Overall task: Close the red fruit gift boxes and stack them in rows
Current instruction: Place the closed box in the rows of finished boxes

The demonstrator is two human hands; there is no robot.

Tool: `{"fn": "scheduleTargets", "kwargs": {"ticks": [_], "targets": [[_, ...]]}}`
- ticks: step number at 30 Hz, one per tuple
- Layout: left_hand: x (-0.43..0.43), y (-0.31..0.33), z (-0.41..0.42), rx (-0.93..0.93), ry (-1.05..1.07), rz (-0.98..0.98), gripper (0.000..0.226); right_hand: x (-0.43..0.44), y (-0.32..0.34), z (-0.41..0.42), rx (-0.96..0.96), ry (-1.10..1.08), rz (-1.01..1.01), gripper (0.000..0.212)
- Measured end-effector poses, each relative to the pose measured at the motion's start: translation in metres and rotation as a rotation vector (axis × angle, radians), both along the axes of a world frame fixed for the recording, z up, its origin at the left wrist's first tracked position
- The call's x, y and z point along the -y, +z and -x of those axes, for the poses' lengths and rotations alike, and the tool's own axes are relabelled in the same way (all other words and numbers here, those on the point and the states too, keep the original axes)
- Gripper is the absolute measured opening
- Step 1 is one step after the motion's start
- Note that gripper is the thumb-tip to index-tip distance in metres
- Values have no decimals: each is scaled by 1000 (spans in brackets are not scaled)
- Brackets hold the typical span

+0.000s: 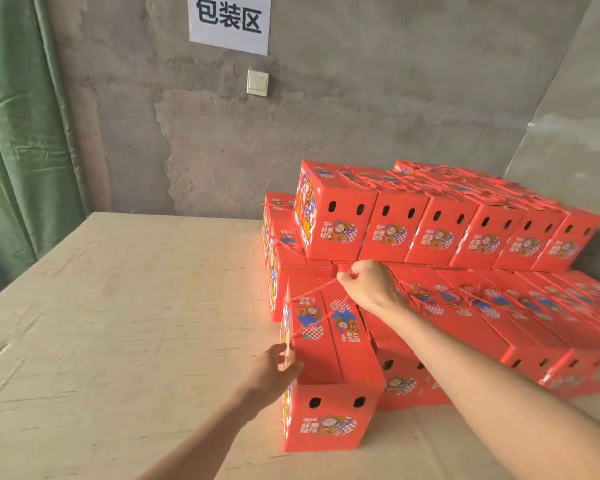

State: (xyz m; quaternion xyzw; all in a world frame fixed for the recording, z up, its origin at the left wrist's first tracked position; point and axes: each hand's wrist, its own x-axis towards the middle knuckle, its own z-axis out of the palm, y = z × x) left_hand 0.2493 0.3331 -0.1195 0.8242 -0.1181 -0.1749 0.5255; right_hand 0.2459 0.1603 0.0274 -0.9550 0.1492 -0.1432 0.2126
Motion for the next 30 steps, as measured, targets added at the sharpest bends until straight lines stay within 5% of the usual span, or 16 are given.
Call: {"fn": "scheduleTargets", "kwargs": {"ticks": [3,6,8,12,19,25,30], "targets": [[5,-3,5,-74,-13,118,58,7,-36,18,-14,80,338,43],[9,-6,8,-112,-52,176,62,3,-92,37,-139,352,199,59],[10,-9,8,-98,-82,192,70,4,-125,45,-174,423,295,55],[13,-7,-1,-82,-102,195,81,16,-141,36,30,440,367,45],[24,1,-29,-37,-129,122,81,29,-137,2,63,468,332,43],[27,-6,-34,-60,-150,133,77,30,-144,0,271,433,342,31],[31,-1,-17,211,-26,11,63,37,-137,5,99,491,182,46]]}}
